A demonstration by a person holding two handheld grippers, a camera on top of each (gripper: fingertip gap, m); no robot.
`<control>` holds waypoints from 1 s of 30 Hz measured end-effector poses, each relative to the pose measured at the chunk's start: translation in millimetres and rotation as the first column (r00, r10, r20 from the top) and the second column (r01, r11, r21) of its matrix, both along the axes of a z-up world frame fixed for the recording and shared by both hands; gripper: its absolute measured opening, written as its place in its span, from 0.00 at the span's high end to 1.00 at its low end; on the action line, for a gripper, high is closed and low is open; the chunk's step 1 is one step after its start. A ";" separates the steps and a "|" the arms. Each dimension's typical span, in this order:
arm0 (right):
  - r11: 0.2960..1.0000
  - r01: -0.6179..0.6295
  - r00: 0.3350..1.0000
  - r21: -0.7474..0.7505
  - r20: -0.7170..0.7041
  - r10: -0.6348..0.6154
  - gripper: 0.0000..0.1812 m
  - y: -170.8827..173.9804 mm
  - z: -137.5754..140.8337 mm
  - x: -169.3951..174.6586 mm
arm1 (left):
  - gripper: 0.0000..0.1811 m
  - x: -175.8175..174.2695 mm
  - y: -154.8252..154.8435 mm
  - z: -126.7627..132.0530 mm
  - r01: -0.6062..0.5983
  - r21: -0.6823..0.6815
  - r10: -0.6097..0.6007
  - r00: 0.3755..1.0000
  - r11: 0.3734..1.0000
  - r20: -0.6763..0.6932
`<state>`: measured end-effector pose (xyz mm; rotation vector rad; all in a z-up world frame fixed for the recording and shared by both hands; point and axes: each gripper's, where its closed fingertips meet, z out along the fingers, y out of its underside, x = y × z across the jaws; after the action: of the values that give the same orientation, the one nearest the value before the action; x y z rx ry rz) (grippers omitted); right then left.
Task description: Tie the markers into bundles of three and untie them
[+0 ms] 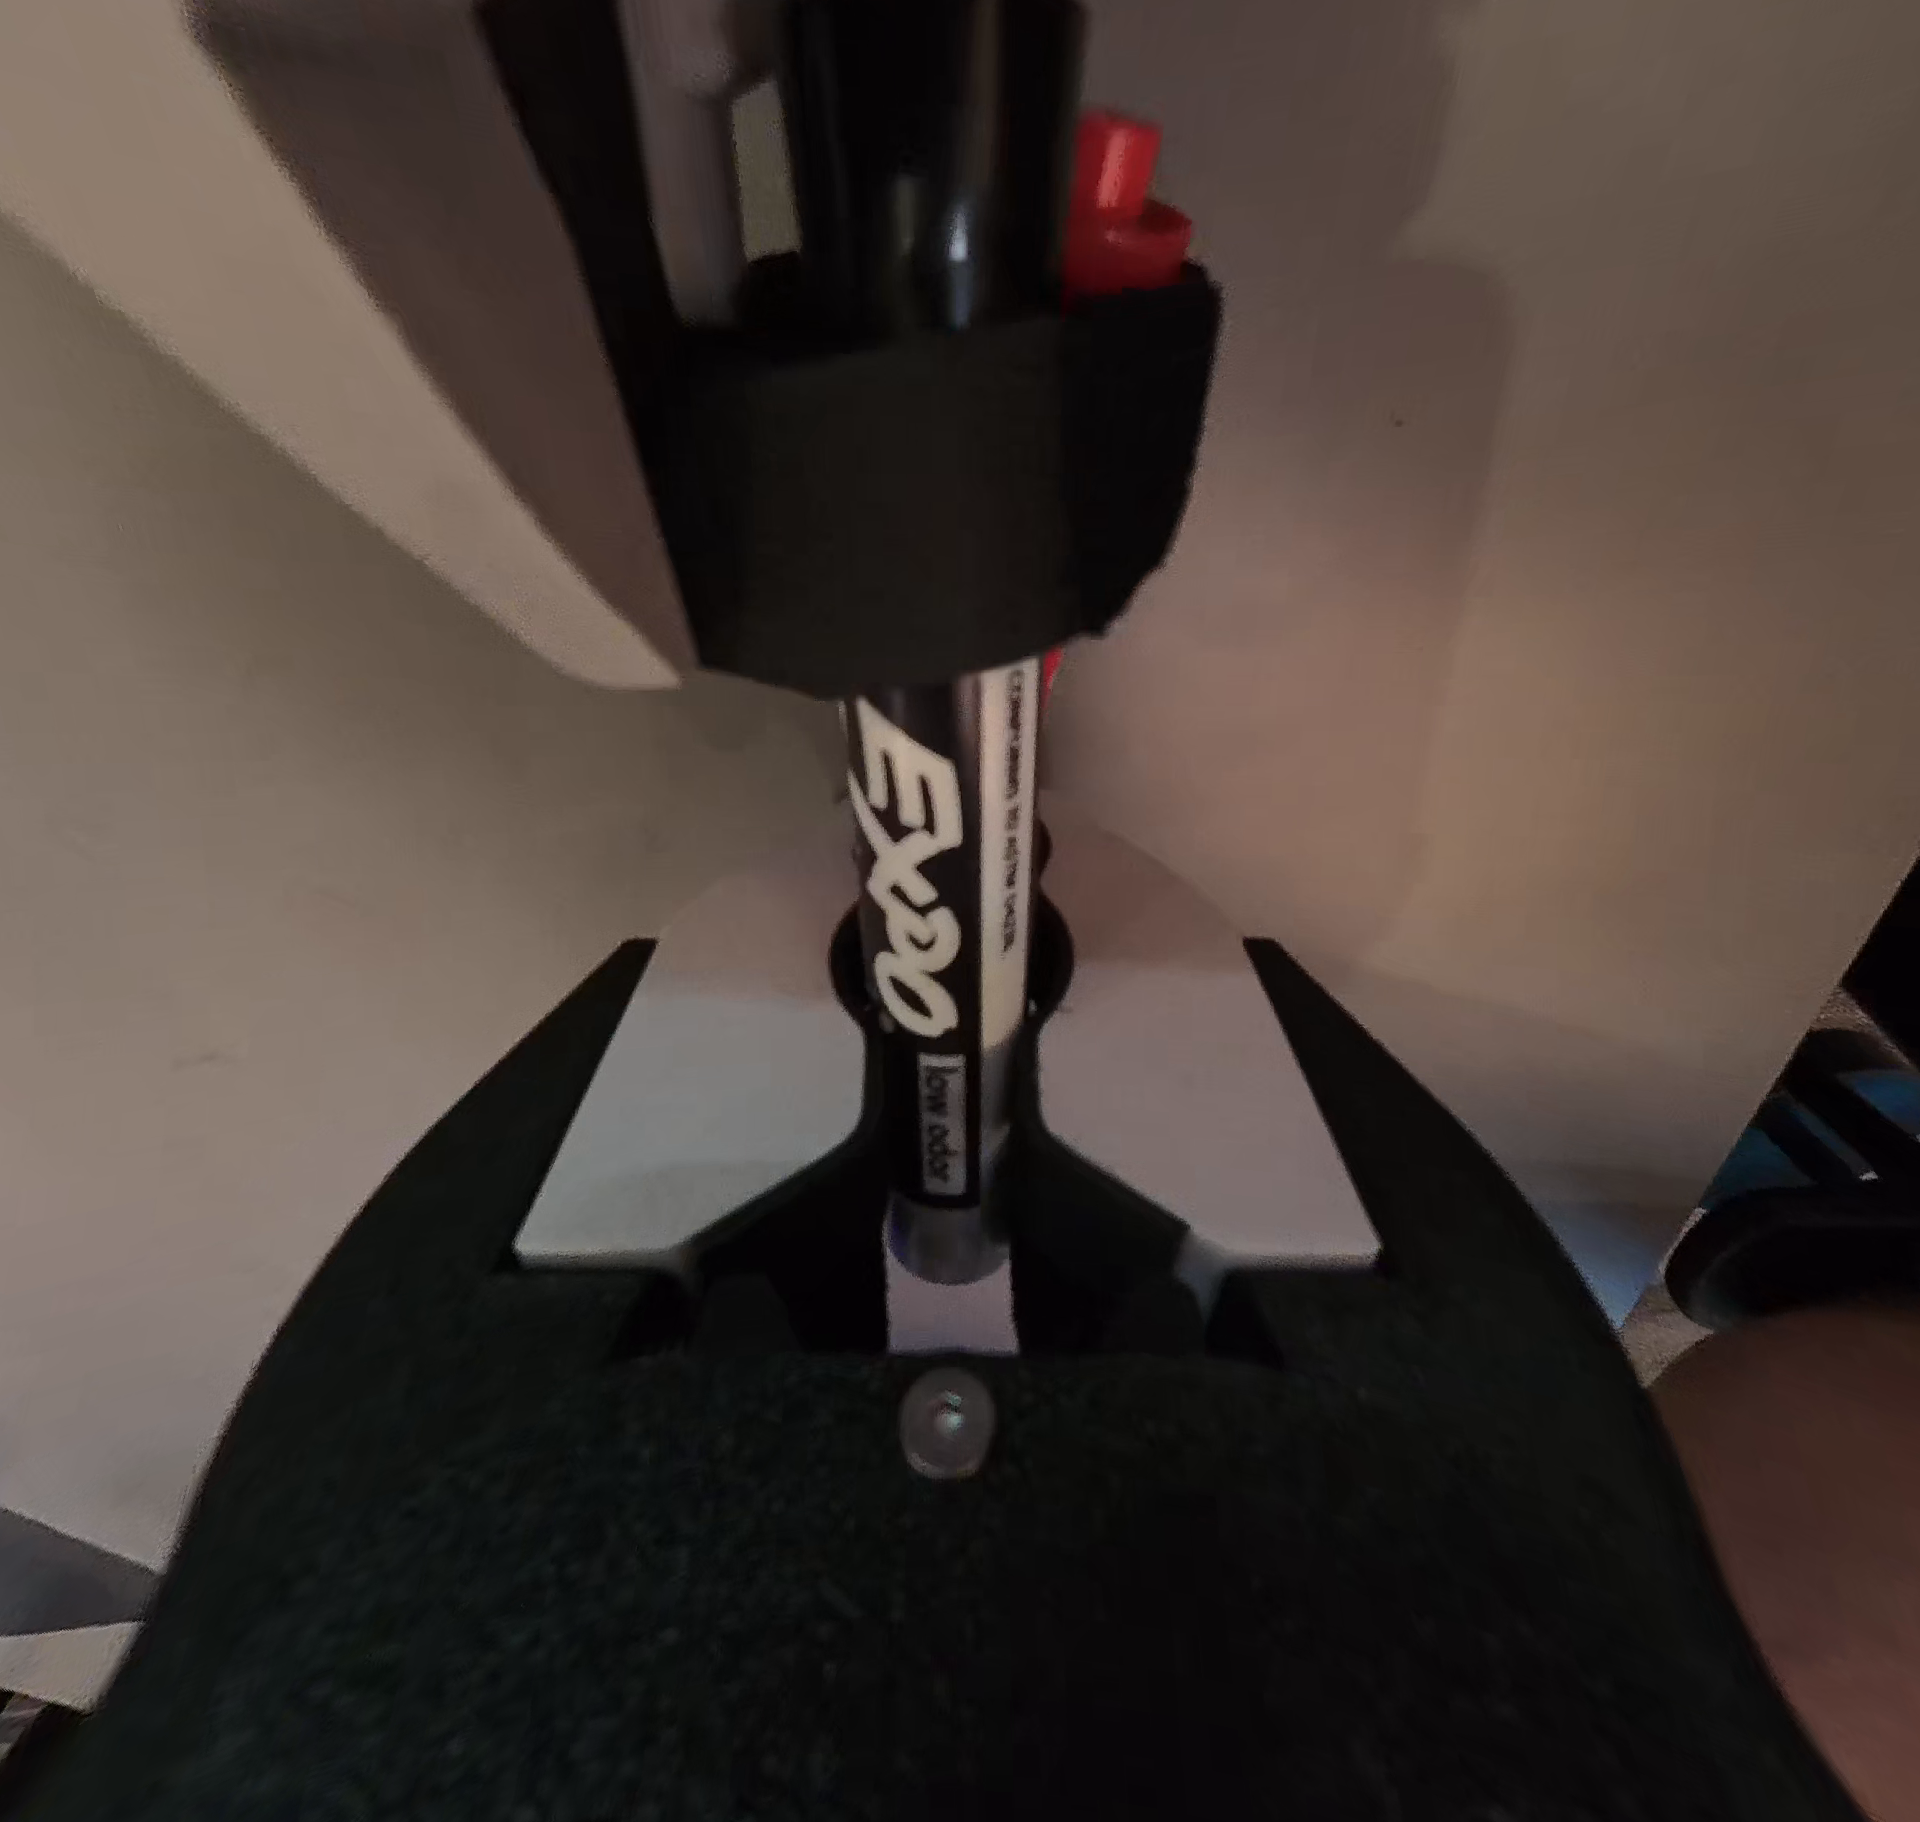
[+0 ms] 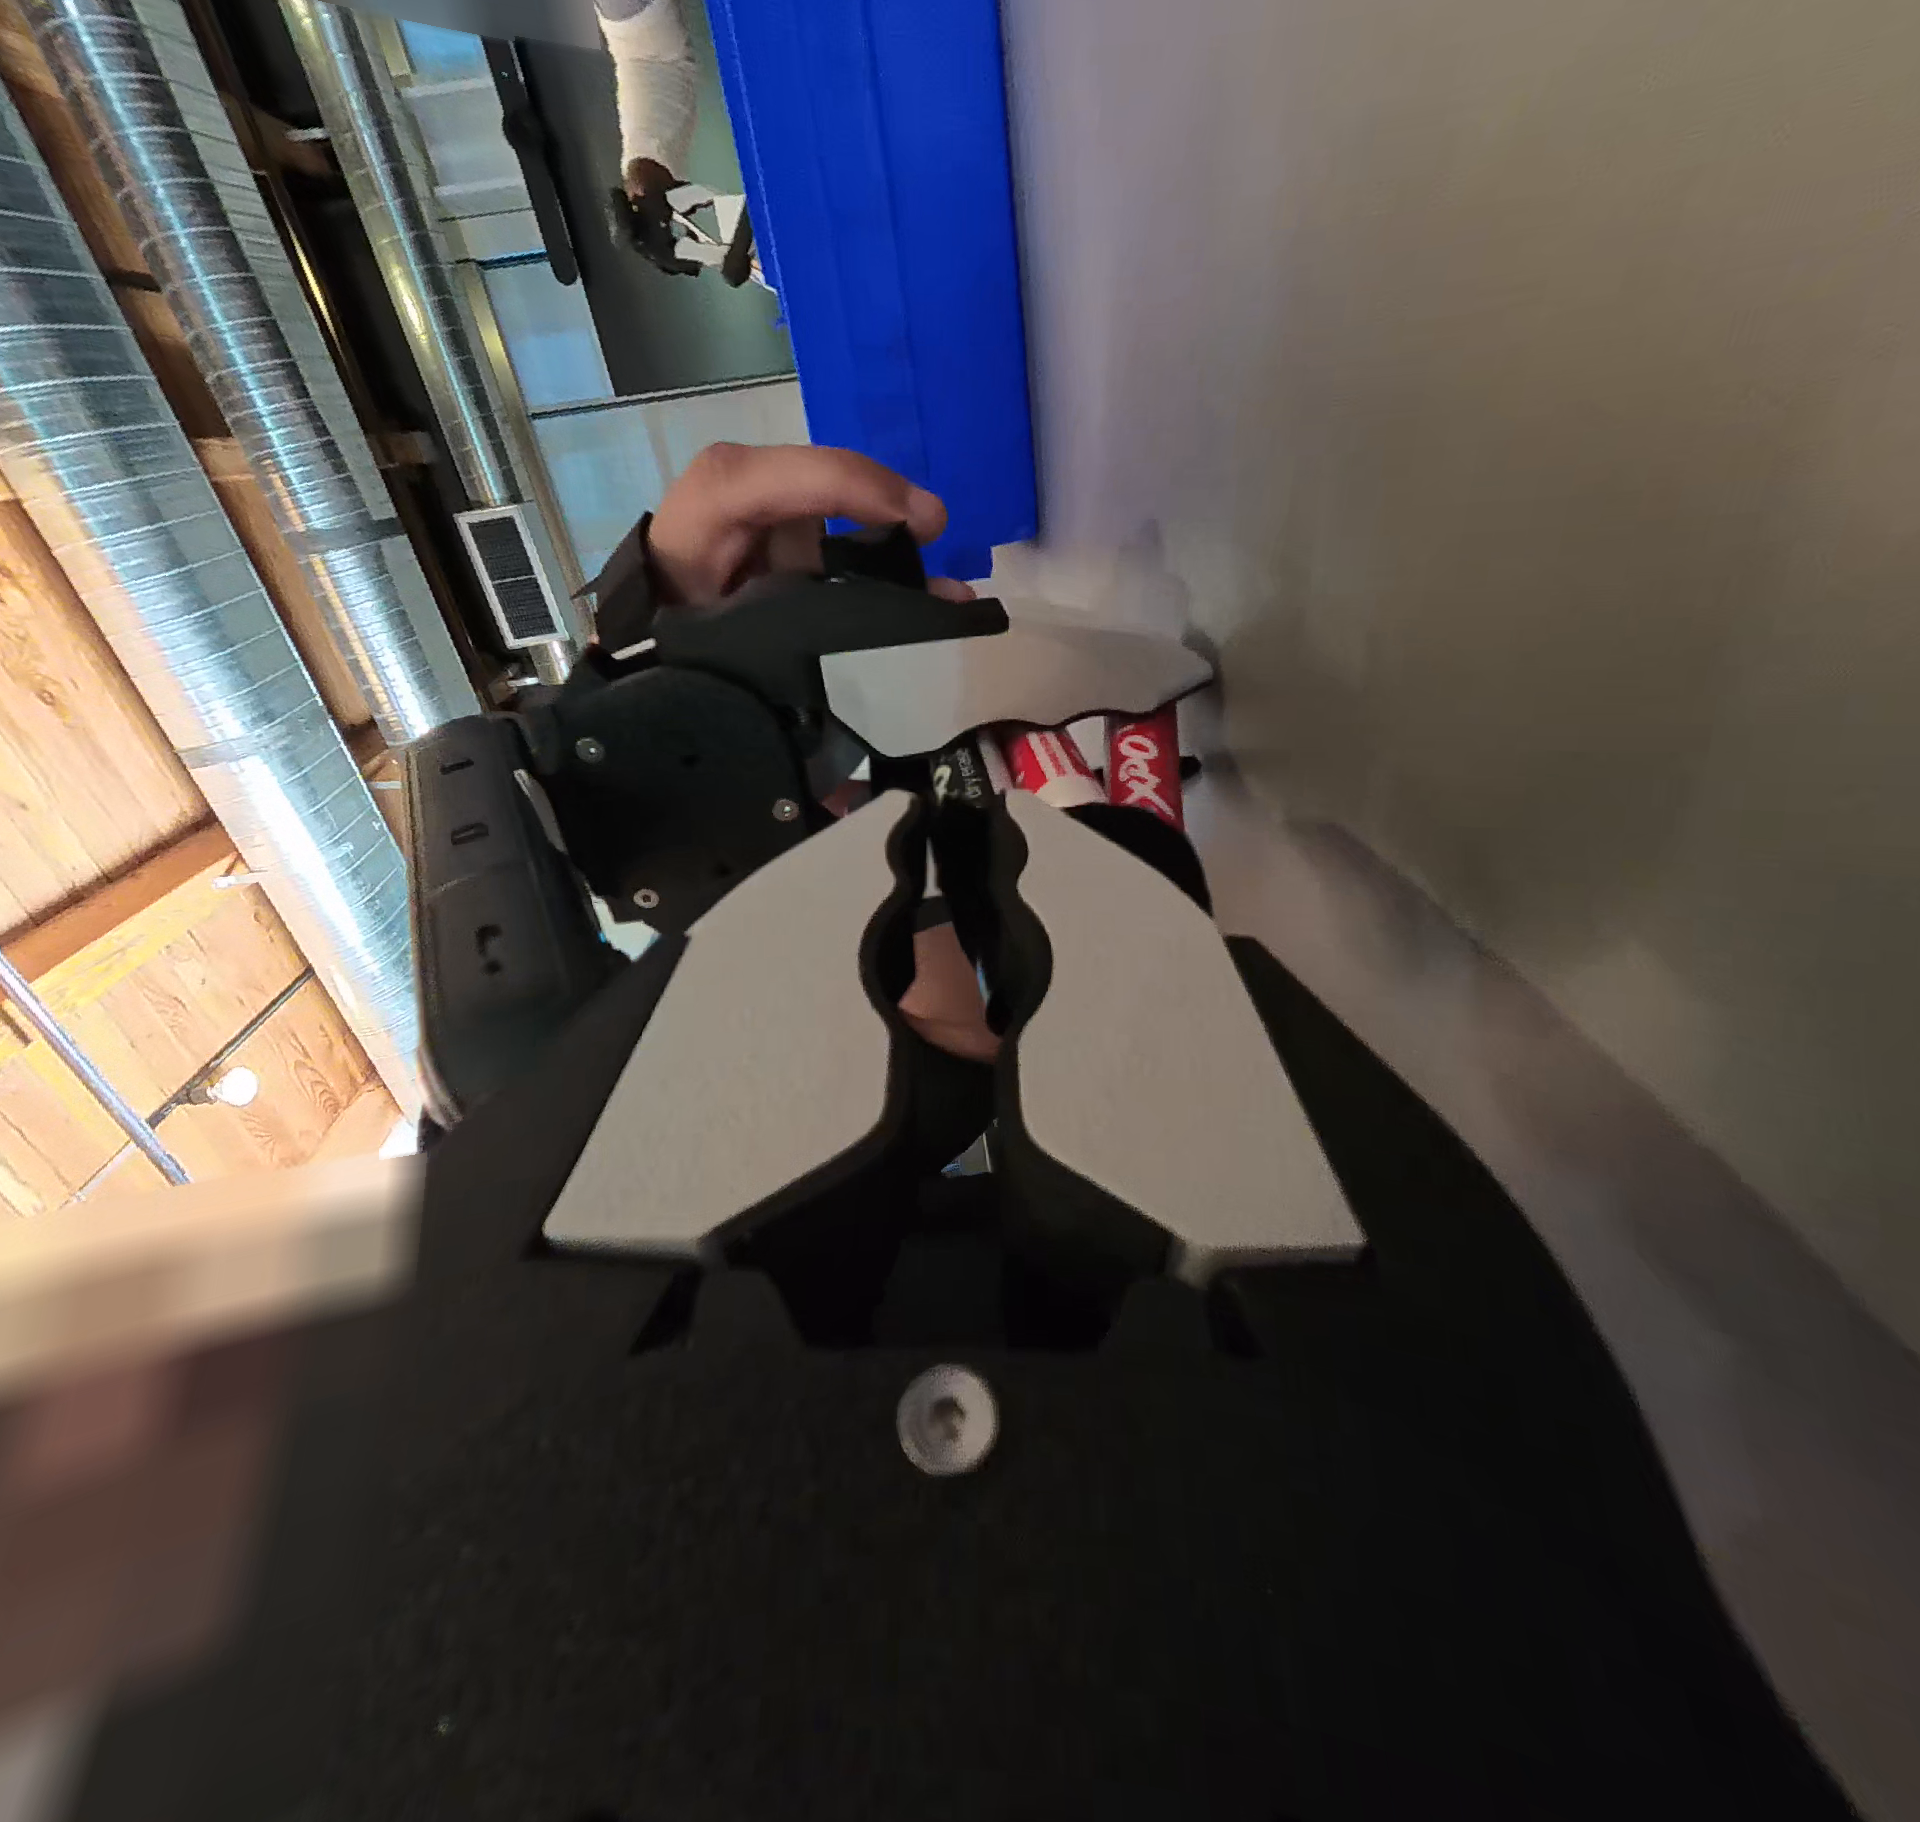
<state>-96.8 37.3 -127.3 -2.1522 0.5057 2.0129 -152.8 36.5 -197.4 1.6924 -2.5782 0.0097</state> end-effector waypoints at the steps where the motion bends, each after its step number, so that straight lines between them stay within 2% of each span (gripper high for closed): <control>1: 1.000 -0.005 1.000 0.012 0.008 0.005 0.94 0.3 -2.1 -0.3 | 0.88 0.7 0.4 0.0 -0.002 0.002 0.002 1.000 1.000 0.000; 7: 0.993 -0.064 0.998 0.098 0.017 0.063 0.91 -0.3 -2.0 -4.6 | 0.89 -1.5 0.2 0.2 -0.006 -0.003 0.006 1.000 1.000 -0.011; 13: 0.958 -0.089 0.995 0.271 -0.027 0.100 0.86 0.0 18.6 -2.1 | 0.90 -4.9 0.6 5.7 -0.019 -0.032 0.019 1.000 0.999 0.006; 16: 0.911 -0.098 0.995 0.400 0.029 0.095 0.85 0.6 22.6 6.1 | 0.90 -10.3 5.9 4.9 -0.037 -0.013 0.036 0.999 0.999 -0.013; 18: 0.843 -0.107 0.994 0.527 0.086 0.072 0.82 -2.9 25.4 8.4 | 0.89 -14.8 9.9 1.4 -0.051 0.002 0.051 0.998 0.999 -0.037; 20: 0.736 -0.142 0.981 0.662 0.195 0.015 0.79 -8.0 22.0 8.2 | 0.89 -14.4 6.6 1.4 -0.058 -0.029 0.057 0.998 0.998 -0.028; 22: 0.561 -0.200 0.955 0.804 0.287 -0.071 0.75 -17.5 19.9 2.5 | 0.89 -15.1 2.6 2.3 -0.065 -0.059 0.063 0.997 0.996 -0.032; 23: 0.496 -0.222 0.940 0.839 0.320 -0.120 0.73 -21.3 19.9 -1.0 | 0.89 -15.4 2.2 2.4 -0.065 -0.061 0.062 0.997 0.996 -0.037; 25: 0.362 -0.262 0.917 0.895 0.348 -0.197 0.75 -26.3 29.7 -3.6 | 0.89 -15.1 1.3 3.2 -0.072 -0.075 0.068 0.997 0.995 -0.045; 26: 0.302 -0.281 0.886 0.911 0.367 -0.284 0.76 -22.0 32.0 0.5 | 0.89 -15.0 1.9 3.7 -0.078 -0.078 0.074 0.996 0.994 -0.048; 28: 0.231 -0.339 0.843 0.912 0.403 -0.355 0.80 -19.6 33.8 3.3 | 0.89 -17.5 0.5 4.6 -0.102 -0.100 0.094 0.993 0.990 -0.075; 30: 0.231 -0.417 0.828 0.879 0.472 -0.302 0.79 -21.7 24.8 -2.8 | 0.89 -19.1 0.0 3.8 -0.099 -0.102 0.089 0.992 0.990 -0.094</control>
<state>-99.6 15.6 -102.5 -1.6240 -0.8207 0.9301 -171.9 36.5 -193.6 1.7333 -2.3870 0.0733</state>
